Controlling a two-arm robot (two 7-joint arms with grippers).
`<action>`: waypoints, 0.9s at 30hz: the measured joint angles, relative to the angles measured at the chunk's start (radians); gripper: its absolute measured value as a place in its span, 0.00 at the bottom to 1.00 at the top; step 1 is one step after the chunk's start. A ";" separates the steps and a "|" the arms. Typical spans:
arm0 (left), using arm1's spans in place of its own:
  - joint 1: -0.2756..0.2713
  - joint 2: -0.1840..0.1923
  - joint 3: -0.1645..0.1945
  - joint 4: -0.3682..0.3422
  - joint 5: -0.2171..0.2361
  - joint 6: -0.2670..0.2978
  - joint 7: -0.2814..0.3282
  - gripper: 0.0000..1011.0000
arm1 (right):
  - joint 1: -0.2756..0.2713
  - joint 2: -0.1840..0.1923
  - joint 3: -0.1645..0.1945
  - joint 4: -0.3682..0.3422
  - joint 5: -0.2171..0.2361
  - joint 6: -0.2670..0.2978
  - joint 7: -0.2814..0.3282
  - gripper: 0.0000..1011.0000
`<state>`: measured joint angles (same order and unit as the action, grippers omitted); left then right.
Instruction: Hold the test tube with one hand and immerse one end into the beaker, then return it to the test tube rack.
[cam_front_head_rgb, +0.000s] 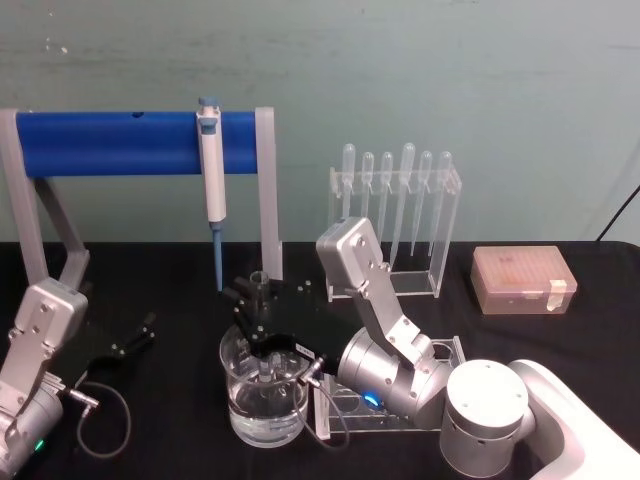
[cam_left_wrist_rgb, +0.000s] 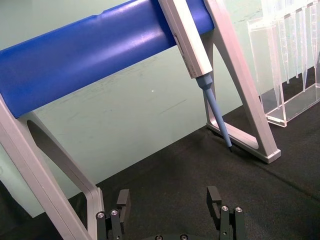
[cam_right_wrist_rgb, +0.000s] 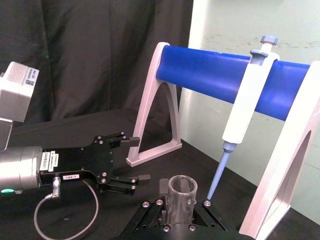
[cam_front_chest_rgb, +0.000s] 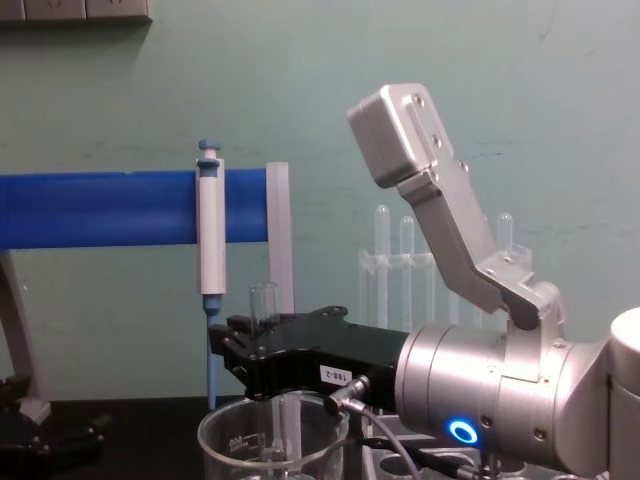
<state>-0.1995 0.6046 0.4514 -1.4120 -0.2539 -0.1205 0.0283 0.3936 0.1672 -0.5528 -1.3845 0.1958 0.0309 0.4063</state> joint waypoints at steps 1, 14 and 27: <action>0.000 0.000 0.000 0.000 0.000 0.000 0.000 0.99 | 0.000 0.000 0.000 0.000 0.000 0.000 0.000 0.13; 0.000 0.000 0.000 0.000 0.000 0.000 0.000 0.99 | 0.000 0.000 0.000 0.000 0.000 0.000 0.000 0.13; 0.000 0.000 0.000 0.000 0.000 0.000 0.000 0.99 | 0.000 0.000 0.000 0.000 0.000 0.000 0.000 0.13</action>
<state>-0.1995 0.6047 0.4514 -1.4120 -0.2539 -0.1205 0.0283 0.3936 0.1672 -0.5528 -1.3846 0.1958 0.0310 0.4063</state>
